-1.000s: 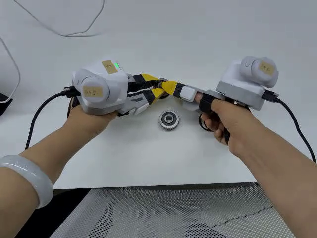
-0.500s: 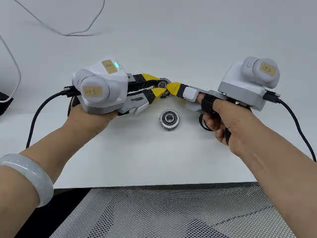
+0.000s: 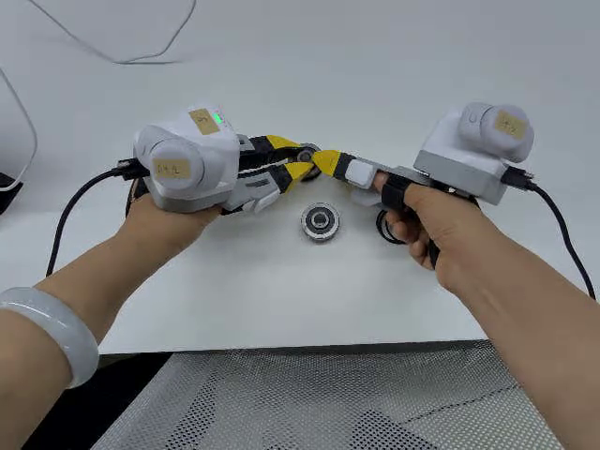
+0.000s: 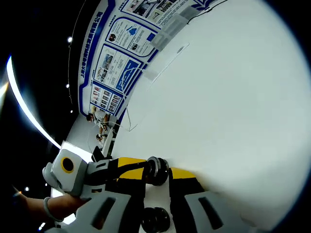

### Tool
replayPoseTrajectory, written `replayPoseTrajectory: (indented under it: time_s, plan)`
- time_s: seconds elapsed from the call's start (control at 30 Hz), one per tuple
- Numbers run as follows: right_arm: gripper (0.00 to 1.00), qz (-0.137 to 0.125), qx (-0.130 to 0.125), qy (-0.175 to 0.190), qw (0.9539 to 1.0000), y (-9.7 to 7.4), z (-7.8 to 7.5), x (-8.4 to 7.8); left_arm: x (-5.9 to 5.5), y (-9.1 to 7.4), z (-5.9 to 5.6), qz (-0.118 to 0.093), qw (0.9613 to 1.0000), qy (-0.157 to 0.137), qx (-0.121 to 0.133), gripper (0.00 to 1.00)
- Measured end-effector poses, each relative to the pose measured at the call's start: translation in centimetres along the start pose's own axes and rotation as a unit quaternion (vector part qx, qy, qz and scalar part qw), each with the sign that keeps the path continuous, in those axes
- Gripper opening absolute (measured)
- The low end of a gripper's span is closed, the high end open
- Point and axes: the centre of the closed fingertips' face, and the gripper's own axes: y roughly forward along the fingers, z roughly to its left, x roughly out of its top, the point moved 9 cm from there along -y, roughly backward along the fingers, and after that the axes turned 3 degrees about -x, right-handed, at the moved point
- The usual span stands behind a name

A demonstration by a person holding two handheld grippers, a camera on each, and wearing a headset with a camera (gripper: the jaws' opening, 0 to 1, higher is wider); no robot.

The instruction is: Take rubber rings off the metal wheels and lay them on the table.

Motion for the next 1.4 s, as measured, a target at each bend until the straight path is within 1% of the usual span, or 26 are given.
replayPoseTrajectory:
  time_s: [0.17, 0.27, 0.37, 0.43, 0.47, 0.53, 0.63, 0.7, 0.83, 1.03, 1.07, 1.1, 1.13, 1.17, 1.23, 1.4]
  plan:
    - [0.2, 0.001, 0.006, 0.005, 1.0, 0.15, 0.29, -0.17, 0.01, -0.01, -0.04, -0.001, 1.0, -0.001, 0.0, 0.12]
    - [0.18, 0.0, 0.01, 0.005, 0.9999, -0.09, 0.5, -0.03, 0.03, 0.0, -0.07, -0.001, 1.0, -0.002, 0.0, 0.12]
    - [0.15, 0.002, 0.009, 0.004, 0.9999, -0.2, 0.16, 0.1, 0.05, 0.0, -0.07, -0.001, 1.0, -0.002, 0.0, 0.12]
    - [0.13, 0.005, 0.01, 0.008, 0.9999, 0.09, -0.04, 0.01, 0.06, 0.01, -0.09, -0.002, 1.0, -0.003, 0.0, 0.12]
    - [0.13, 0.008, 0.014, 0.011, 0.9998, 0.28, -0.03, -0.09, 0.06, 0.01, -0.09, -0.002, 1.0, -0.003, 0.0, 0.12]
    - [0.14, 0.004, 0.015, 0.016, 0.9998, 0.29, -0.06, 0.08, 0.0, 0.01, -0.07, -0.002, 1.0, -0.006, 0.001, 0.12]
    - [0.14, 0.005, 0.017, 0.018, 0.9997, -0.09, 0.1, 0.1, -0.01, 0.02, -0.1, -0.002, 1.0, -0.004, 0.001, 0.12]
    - [0.13, 0.002, 0.015, 0.012, 0.9998, -0.25, 0.06, 0.11, -0.01, 0.03, -0.08, -0.002, 1.0, -0.004, 0.0, 0.12]
    - [0.07, 0.003, 0.008, 0.001, 1.0, -0.23, -0.26, -0.01, -0.01, 0.05, -0.11, -0.002, 1.0, -0.005, 0.0, 0.12]
    - [0.06, 0.0, 0.007, -0.009, 0.9999, -0.27, -0.2, 0.01, -0.01, 0.05, -0.04, -0.002, 1.0, -0.005, 0.0, 0.12]
    - [0.06, -0.001, 0.006, -0.012, 0.9999, -0.34, -0.19, 0.04, 0.01, 0.05, -0.04, -0.002, 1.0, -0.005, 0.0, 0.12]
    - [0.03, -0.009, 0.011, -0.013, 0.9998, -0.48, -0.09, 0.3, 0.02, 0.05, -0.03, -0.002, 1.0, -0.005, 0.0, 0.12]
    - [0.02, -0.001, 0.005, -0.013, 0.9999, -0.49, -0.07, 0.24, 0.02, 0.06, -0.01, -0.002, 1.0, -0.005, 0.0, 0.12]
    - [0.02, -0.001, 0.006, -0.026, 0.9997, -0.4, -0.01, 0.22, 0.03, 0.08, 0.02, -0.001, 1.0, -0.005, 0.0, 0.12]
    - [0.02, -0.001, 0.007, -0.021, 0.9998, -0.38, -0.07, 0.2, 0.03, 0.1, 0.05, -0.001, 1.0, -0.005, 0.0, 0.12]
    - [0.02, -0.001, 0.004, -0.022, 0.9997, -0.36, -0.06, 0.23, 0.07, 0.1, 0.07, -0.001, 1.0, -0.006, 0.0, 0.12]
